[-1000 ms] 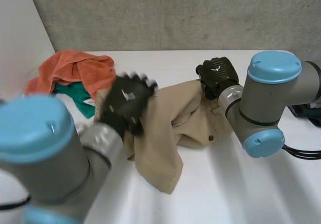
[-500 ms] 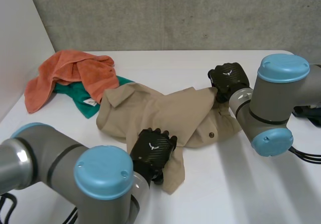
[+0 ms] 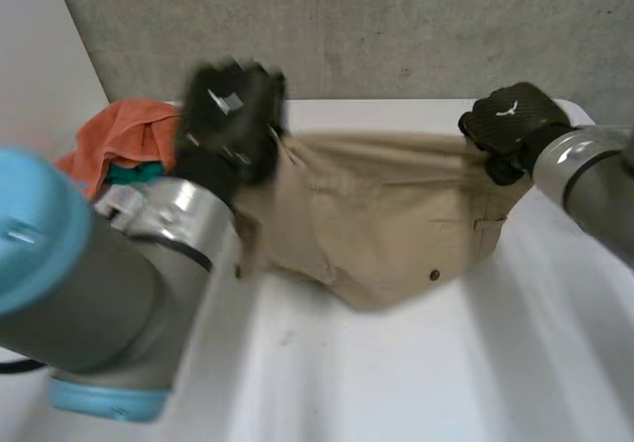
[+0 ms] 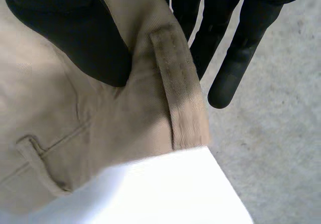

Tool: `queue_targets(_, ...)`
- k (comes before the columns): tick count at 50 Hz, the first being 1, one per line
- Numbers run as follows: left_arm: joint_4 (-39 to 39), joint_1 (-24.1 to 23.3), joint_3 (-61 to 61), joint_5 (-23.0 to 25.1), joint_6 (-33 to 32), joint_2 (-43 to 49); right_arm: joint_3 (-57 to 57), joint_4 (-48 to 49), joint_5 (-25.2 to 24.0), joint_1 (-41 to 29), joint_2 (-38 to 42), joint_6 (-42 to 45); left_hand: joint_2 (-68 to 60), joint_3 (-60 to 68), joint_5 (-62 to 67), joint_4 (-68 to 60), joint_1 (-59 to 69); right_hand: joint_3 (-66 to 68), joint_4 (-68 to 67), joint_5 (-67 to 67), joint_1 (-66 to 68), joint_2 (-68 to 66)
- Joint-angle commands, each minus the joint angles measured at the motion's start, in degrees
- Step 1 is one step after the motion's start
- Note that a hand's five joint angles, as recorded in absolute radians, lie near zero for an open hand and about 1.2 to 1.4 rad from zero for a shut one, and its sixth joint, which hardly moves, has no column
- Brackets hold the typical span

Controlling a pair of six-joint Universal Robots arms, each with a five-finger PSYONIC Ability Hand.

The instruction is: Fold the laundry.

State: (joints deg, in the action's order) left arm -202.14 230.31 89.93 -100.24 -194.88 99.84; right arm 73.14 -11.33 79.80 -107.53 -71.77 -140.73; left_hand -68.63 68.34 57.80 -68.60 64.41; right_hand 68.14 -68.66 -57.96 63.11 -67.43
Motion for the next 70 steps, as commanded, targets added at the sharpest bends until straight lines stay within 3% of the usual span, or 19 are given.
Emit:
queue_targets(1, 7.3, 4.8, -3.0, 0.1, -0.1, -5.0, 1.3, -10.4, -1.5, 0.6, -10.7, 8.2, -11.4, 11.7, 12.2, -11.4, 15.6, 11.9, -11.3, -12.0, 16.9, -12.6)
queue_targets(9, 23.3, 5.7, -7.7, 0.7, -0.4, -3.8, 2.5, -19.1, -2.1, 2.0, -15.2, 14.9, -11.4, 11.7, 12.2, -11.4, 15.6, 11.9, -11.3, -12.0, 16.9, -12.6)
queue_targets(18, 24.8, 7.0, -12.1, 0.9, -5.9, 12.3, -2.7, -16.9, -0.9, 1.3, 2.2, 13.5, -11.4, 11.7, 12.2, -11.4, 15.6, 11.9, -11.3, -12.0, 16.9, -12.6)
queue_targets(22, 20.5, 8.6, -19.6, 1.1, -8.1, 20.4, -6.2, -9.5, 0.1, 1.0, 7.9, 7.8, -11.4, 11.7, 12.2, -11.4, 15.6, 11.9, -11.3, -12.0, 16.9, -12.6)
queue_targets(27, 6.4, 10.6, -32.1, 2.1, -9.5, 27.2, -11.4, 5.9, 1.9, 0.2, 12.4, 2.1, -11.4, 11.7, 12.2, -11.4, 15.6, 11.9, -11.3, -12.0, 16.9, -12.6)
queue_targets(33, -10.7, 13.6, -42.1, 5.8, -9.6, 28.0, -17.7, 34.2, 6.8, -1.2, 12.4, 0.6, -11.4, 11.7, 12.2, -11.4, 15.6, 11.9, -11.3, -12.0, 16.9, -12.6)
queue_targets(37, -17.2, 14.7, -44.3, 5.7, -7.3, 26.2, -18.3, 45.3, 7.7, -1.5, 10.3, 0.4, -11.4, 11.7, 12.2, -11.4, 15.6, 11.9, -11.3, -12.0, 16.9, -12.6)
queue_targets(43, -14.2, 14.0, -38.1, 6.1, -4.5, 20.0, -17.9, 39.2, 7.0, -3.1, 8.5, 0.4, -11.4, 11.7, 12.2, -11.4, 15.6, 11.9, -11.3, -12.0, 16.9, -12.6)
queue_targets(51, -11.0, 12.3, -20.2, 7.0, -4.5, 14.9, -13.2, 14.9, 3.5, -2.7, 7.8, 0.2, -11.4, 11.7, 12.2, -11.4, 15.6, 11.9, -11.3, -12.0, 16.9, -12.6)
queue_targets(56, -6.3, 8.9, -10.0, 6.7, -3.4, 15.6, -7.4, 13.0, 3.4, -3.2, 7.6, 1.1, -11.4, 11.7, 12.2, -11.4, 15.6, 11.9, -11.3, -12.0, 16.9, -12.6)
queue_targets(58, -4.8, 7.5, -8.5, 6.7, -2.5, 16.0, -6.6, 12.6, 4.0, -3.2, 7.4, 1.1, 15.0, -14.7, -14.2, 15.0, -10.8, 11.9, -11.3, -12.0, 16.9, -12.6)
queue_targets(59, -3.6, 6.7, -7.1, 6.6, -0.9, 17.2, -6.7, 12.2, 3.9, -3.2, 7.4, 1.0, 42.5, -42.2, -41.7, 42.5, -38.3, 11.9, -11.3, -12.0, 16.9, -12.6)
queue_targets(60, -3.1, 6.1, -6.8, 6.5, 0.2, 18.2, -6.7, 12.0, 4.0, -3.3, 7.4, 0.9, 49.1, -48.8, -48.3, 49.1, -44.9, 11.9, -11.3, -12.0, 16.9, -12.6)
queue_targets(70, 6.9, 3.7, -6.1, 4.1, 22.6, 23.1, -7.4, 5.9, 4.3, -7.7, 3.0, 0.1, 54.5, -54.3, -53.7, 54.5, -50.3, 11.9, -11.3, -12.0, 16.9, -12.6)
